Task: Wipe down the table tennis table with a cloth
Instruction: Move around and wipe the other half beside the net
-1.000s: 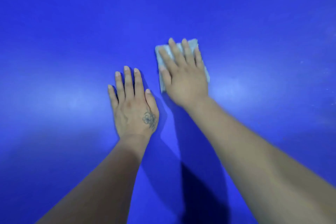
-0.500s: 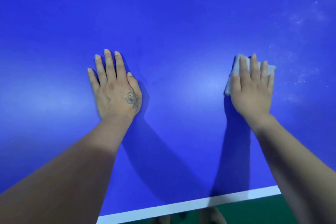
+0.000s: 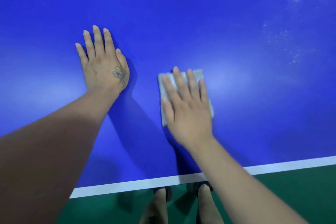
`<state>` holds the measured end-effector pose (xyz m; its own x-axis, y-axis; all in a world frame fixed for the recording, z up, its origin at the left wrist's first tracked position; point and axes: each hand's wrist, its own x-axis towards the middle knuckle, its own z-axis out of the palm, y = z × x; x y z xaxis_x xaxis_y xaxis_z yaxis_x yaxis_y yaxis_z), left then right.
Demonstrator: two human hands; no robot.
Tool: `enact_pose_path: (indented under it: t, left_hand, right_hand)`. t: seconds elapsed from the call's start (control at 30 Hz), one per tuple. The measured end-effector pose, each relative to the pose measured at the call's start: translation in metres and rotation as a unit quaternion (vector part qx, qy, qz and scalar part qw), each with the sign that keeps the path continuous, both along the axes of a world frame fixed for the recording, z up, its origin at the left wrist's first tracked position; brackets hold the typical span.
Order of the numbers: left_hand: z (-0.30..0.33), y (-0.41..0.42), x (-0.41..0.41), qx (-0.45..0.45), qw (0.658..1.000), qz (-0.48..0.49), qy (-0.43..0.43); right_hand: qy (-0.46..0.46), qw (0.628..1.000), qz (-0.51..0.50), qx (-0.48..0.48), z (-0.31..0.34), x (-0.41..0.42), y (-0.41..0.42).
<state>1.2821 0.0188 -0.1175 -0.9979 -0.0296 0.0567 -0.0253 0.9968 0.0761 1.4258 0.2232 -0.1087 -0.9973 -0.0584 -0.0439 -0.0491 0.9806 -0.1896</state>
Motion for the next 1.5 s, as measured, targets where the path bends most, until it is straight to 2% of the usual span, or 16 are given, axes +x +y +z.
enact_pose_path:
  t: [0.17, 0.27, 0.43, 0.53, 0.63, 0.77, 0.9, 1.0, 1.27, 1.4, 1.5]
  left_hand:
    - [0.011, 0.027, 0.022, 0.05, 0.99, -0.124, 0.037]
    - [0.012, 0.055, 0.04, 0.071, 0.987, -0.145, 0.023]
    - [0.003, 0.066, 0.053, 0.027, 0.989, -0.143, 0.014]
    - [0.003, 0.068, 0.053, 0.025, 0.99, -0.138, 0.018]
    - [0.002, 0.069, 0.054, 0.026, 0.99, -0.138, 0.017]
    - [0.004, 0.077, 0.052, 0.056, 0.993, -0.104, 0.008]
    - [0.011, 0.113, 0.056, 0.076, 0.991, -0.113, 0.011]
    - [0.012, 0.147, 0.057, 0.087, 0.986, -0.139, 0.013]
    - [-0.002, 0.18, 0.063, 0.017, 0.99, -0.14, 0.013]
    - [-0.003, 0.181, 0.06, 0.017, 0.99, -0.139, 0.021]
    - [-0.002, 0.182, 0.061, 0.018, 0.99, -0.136, 0.021]
  right_hand:
    - [-0.045, 0.998, 0.036, 0.006, 0.008, 0.109, 0.043]
    - [-0.062, 0.998, -0.009, 0.014, 0.012, 0.125, 0.088]
    - [-0.053, 0.984, -0.168, 0.034, 0.002, 0.061, 0.136]
    - [-0.034, 0.977, -0.211, 0.016, -0.007, 0.007, 0.123]
    - [-0.012, 0.984, -0.176, 0.008, -0.009, -0.013, 0.074]
    - [-0.008, 0.998, -0.055, -0.005, -0.002, 0.031, 0.018]
    - [-0.027, 1.0, 0.001, -0.008, 0.001, 0.088, 0.032]
    - [-0.035, 0.999, 0.001, -0.015, 0.004, 0.123, 0.06]
    - [-0.039, 0.985, -0.165, 0.025, 0.004, 0.14, 0.156]
    - [-0.024, 0.96, -0.277, 0.024, -0.005, 0.071, 0.179]
    - [-0.005, 0.962, -0.272, 0.007, -0.01, 0.013, 0.168]
